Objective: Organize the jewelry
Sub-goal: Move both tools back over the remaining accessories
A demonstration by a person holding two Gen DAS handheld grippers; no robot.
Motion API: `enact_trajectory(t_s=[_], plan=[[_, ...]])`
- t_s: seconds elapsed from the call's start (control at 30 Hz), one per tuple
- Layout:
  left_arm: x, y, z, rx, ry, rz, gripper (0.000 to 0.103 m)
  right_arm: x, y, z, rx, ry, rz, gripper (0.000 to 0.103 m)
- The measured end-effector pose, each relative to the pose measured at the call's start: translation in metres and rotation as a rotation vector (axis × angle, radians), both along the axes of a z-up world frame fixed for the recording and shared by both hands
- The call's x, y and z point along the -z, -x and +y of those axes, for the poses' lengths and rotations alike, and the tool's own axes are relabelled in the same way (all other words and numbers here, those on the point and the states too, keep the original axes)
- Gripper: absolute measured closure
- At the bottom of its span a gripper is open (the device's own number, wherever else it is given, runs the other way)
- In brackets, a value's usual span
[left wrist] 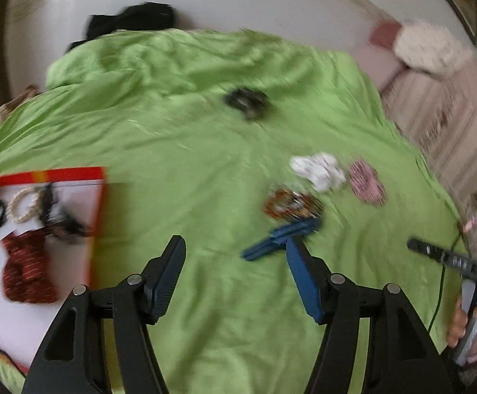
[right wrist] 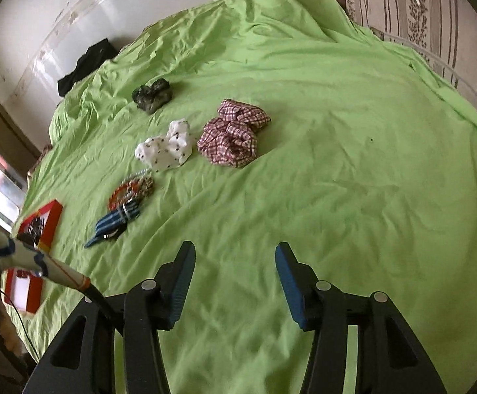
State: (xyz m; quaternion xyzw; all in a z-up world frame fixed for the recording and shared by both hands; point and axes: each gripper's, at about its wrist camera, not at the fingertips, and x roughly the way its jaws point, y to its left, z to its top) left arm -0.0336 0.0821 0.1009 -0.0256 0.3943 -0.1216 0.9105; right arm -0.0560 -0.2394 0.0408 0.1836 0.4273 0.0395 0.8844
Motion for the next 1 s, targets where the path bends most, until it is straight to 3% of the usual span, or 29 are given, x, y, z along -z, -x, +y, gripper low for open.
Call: enact_trajectory(t_s=[0.2, 0.33, 0.5, 0.57, 0.63, 0.67, 0.7, 0.73, 1.0], plan=[[0.028, -0.027, -0.060, 0.136, -0.082, 0.061, 0.040, 0.011, -0.007, -0.009, 0.007, -0.038, -0.040, 0.045], [0.052, -0.052, -0.088, 0.204, -0.130, 0.122, 0.040, 0.026, -0.010, -0.022, 0.009, -0.087, -0.013, 0.044], [0.071, -0.066, -0.106, 0.211, -0.248, 0.123, 0.041, 0.027, -0.017, -0.027, -0.007, -0.129, -0.018, 0.042], [0.071, -0.067, -0.103, 0.182, -0.253, 0.133, 0.061, 0.029, -0.018, -0.026, -0.011, -0.125, -0.014, 0.041], [0.067, -0.061, -0.095, 0.186, -0.210, 0.143, 0.061, 0.030, -0.019, -0.026, -0.011, -0.124, -0.009, 0.041], [0.063, -0.056, -0.089, 0.187, -0.173, 0.145, 0.079, 0.030, -0.019, -0.026, -0.010, -0.123, -0.010, 0.041], [0.060, -0.049, -0.083, 0.185, -0.145, 0.146, 0.085, 0.030, -0.018, -0.026, -0.007, -0.118, -0.014, 0.041], [0.057, -0.045, -0.079, 0.180, -0.130, 0.147, 0.102, 0.030, -0.018, -0.026, -0.005, -0.113, -0.014, 0.041], [0.051, -0.017, -0.030, 0.093, 0.008, 0.158, 0.103, 0.031, -0.018, -0.013, -0.001, -0.013, -0.024, 0.041]])
